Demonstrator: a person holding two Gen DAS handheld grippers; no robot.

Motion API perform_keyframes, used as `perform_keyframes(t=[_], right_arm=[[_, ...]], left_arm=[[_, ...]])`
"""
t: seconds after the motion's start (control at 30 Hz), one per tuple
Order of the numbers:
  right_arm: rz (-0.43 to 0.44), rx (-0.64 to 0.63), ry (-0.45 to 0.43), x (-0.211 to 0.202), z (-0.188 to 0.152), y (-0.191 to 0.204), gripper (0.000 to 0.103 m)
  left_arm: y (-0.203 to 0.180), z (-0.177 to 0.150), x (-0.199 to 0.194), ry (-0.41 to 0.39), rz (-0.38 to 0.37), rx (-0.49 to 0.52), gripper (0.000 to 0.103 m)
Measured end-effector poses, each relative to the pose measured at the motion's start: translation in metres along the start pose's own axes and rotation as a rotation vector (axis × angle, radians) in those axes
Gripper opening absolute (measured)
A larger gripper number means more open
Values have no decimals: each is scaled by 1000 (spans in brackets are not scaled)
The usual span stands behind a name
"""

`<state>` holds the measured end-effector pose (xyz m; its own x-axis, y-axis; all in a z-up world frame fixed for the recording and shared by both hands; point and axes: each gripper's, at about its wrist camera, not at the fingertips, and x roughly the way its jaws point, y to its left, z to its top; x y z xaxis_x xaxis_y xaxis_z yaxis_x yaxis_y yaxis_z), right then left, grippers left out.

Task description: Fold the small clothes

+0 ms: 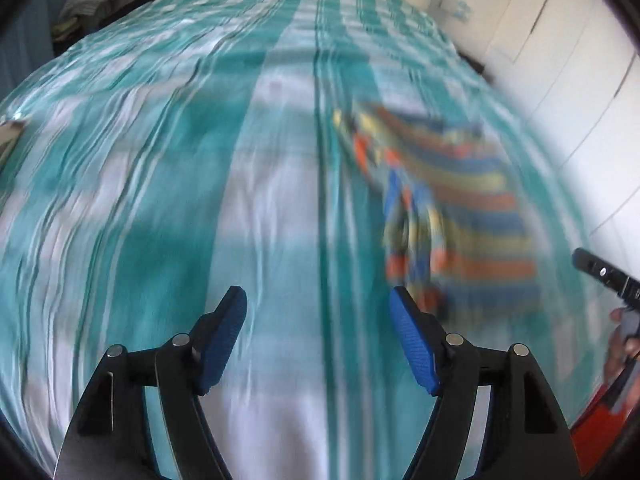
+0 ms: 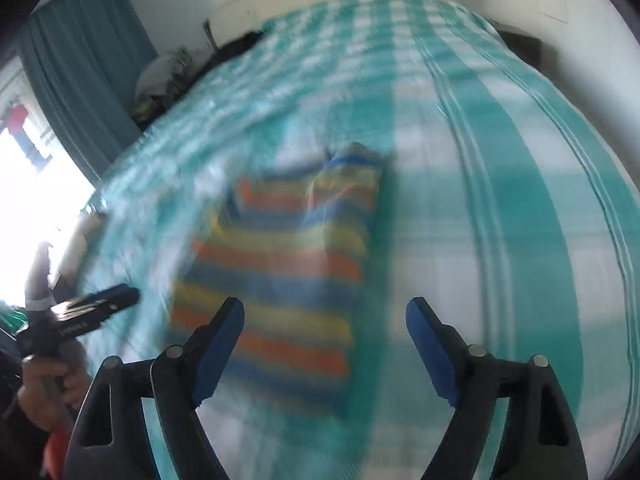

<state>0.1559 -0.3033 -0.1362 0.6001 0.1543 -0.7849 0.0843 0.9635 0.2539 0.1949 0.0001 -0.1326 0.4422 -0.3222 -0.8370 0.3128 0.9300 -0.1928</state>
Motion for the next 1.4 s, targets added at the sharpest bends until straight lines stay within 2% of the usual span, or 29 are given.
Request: perform_keyframes(t=[0.03,0.1,0.17,0.2,0.23,0.37,0.4,0.43,0.5,0.53,0.57,0.97,1.23,1.4], right_arm=[[-35,9,7,-6,-28,-5,83],[-64,25,5,-14,-60,-8,85],[-101,33,-15,-25,-85,0,94],[-121,36,-24,-29,-93,6,100],[-143,34,-37,-32,-99,16,101],[-184,-56,-81,-27,-109,44,102],[-207,-79,-95,-22,-112,48,102],[-222,-119,-89,-11,-123,51,103],[-217,-174,50,24,-142,50,103],[-223,-184,18,26,-150,49,103],[-222,-188,-10,22,-152,49,103],[-237,-177,1,22,-154,50,103],[-237,-172,14,23,-153,49,103],[-249,-158,29,23,-152,50,103]], left_arm=[[-4,-21,-7,-1,20,20,79],[-18,-53,-20,-19,53,68,85],[-36,-71,-31,-55,96,97,101],[-44,-75,-32,-68,113,111,102],[-50,-78,-30,-73,132,124,102],[-49,-82,5,5,177,95,103],[-46,-87,4,-6,174,89,103],[-44,-88,3,-20,167,87,103],[-44,-88,3,-10,166,85,103],[-44,-87,2,-3,166,84,103],[-44,-89,1,0,167,82,103],[-47,-94,3,-17,175,85,103],[-43,-91,3,12,169,37,103],[-42,-91,7,5,168,13,103]])
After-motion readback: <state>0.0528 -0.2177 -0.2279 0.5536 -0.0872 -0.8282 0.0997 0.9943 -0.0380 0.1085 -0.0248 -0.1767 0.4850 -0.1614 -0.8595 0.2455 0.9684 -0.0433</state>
